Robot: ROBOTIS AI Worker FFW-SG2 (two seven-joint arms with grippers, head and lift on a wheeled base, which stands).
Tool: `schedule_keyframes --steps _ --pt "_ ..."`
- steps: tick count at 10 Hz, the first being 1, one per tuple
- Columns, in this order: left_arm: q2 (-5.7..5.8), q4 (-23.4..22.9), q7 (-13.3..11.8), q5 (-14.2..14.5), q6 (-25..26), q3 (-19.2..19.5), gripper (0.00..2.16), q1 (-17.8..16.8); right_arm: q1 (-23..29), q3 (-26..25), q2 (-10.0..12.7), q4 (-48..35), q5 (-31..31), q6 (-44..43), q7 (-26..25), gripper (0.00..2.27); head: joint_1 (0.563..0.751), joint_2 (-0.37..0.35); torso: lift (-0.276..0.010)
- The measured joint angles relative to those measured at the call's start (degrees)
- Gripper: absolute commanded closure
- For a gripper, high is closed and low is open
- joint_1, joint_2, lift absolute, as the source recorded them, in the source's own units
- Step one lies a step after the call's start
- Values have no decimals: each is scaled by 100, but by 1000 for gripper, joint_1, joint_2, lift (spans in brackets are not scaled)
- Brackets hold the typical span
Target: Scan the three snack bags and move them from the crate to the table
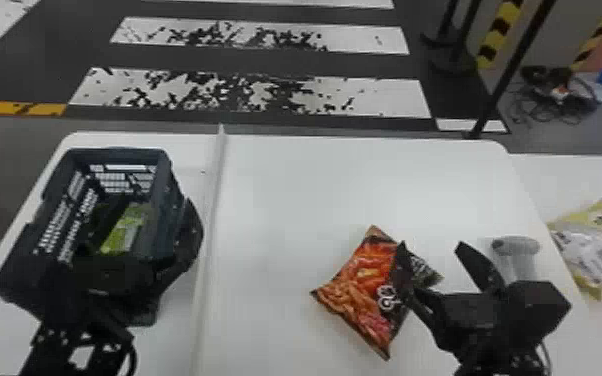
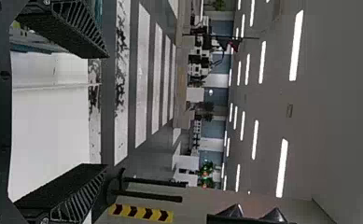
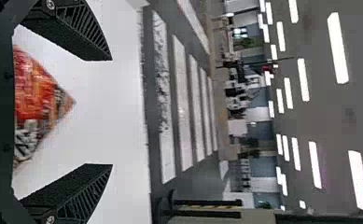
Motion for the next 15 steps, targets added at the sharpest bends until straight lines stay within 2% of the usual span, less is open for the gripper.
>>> schedule_keyframes --steps 1,4,7,8,12,15 --pt "-9 -5 3 31 -39 83 36 64 28 117 -17 -143 193 822 -160 83 695 59 -62" --pt "-20 19 -73 221 -51 181 36 113 112 566 -204 -446 695 1770 -215 90 695 117 -62" --pt "-21 106 -85 236 -59 188 36 117 55 1407 -456 -796 1982 2814 -149 90 695 197 -62" --pt "-21 153 -97 226 -105 188 36 117 -46 1700 -517 -806 2464 3233 -152 90 695 205 -62" --pt "11 172 -190 264 -139 152 36 78 -277 2261 -626 -604 3556 4051 -255 113 695 189 -62" --pt "24 176 -288 318 -135 110 36 57 -454 2797 -838 -282 4184 4421 -639 174 695 165 -62"
